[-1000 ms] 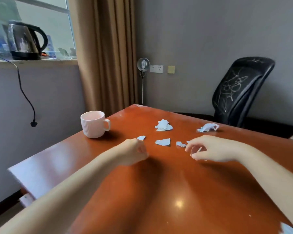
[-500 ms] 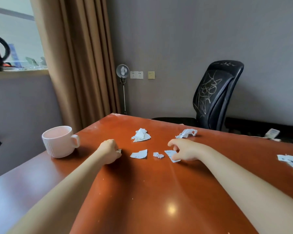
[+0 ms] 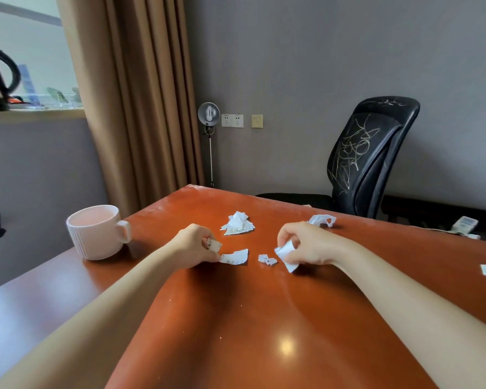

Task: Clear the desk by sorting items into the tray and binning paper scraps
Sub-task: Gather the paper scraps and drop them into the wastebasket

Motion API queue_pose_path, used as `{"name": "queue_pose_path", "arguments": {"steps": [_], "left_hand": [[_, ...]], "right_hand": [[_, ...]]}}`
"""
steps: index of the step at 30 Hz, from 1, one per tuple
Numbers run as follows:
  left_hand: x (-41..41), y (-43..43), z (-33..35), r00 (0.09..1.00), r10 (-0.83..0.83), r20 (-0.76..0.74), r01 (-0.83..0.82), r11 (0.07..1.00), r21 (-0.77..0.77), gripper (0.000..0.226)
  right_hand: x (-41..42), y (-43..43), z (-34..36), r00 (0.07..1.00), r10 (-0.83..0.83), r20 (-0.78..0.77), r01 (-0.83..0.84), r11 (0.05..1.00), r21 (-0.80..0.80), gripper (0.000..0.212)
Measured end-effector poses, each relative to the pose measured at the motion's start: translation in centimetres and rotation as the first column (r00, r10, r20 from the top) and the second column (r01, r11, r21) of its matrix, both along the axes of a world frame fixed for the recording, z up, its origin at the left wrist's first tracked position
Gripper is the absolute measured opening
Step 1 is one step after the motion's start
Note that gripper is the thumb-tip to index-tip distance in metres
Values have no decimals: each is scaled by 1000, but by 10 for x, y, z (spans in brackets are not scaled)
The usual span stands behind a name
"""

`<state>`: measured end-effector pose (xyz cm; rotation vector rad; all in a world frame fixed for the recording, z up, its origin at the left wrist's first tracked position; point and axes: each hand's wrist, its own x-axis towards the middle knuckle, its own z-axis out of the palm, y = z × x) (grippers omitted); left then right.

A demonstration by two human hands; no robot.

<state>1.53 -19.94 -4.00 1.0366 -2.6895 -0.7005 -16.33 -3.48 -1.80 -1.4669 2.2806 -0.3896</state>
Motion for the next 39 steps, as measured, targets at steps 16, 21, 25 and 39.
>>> {"name": "queue_pose_path", "arguments": {"steps": [16, 21, 25, 39], "left_hand": [[-30, 10, 6, 956, -149, 253, 145, 989, 38, 48], [-35, 12, 6, 943, -185, 278, 175, 983, 60, 32], [-38, 8, -2, 956, -200, 213, 196, 980, 42, 24], [-81, -34, 9, 998, -55, 11, 56, 998, -39, 29]], "right_hand": [[20, -20, -15, 998, 48, -35, -48, 999, 4, 28], [24, -22, -17, 996, 75, -39, -76, 997, -25, 15], [28, -18, -20, 996, 85, -41, -87, 994, -65, 18], [-77, 8, -3, 925, -311, -218, 267, 941, -209, 14]]}}
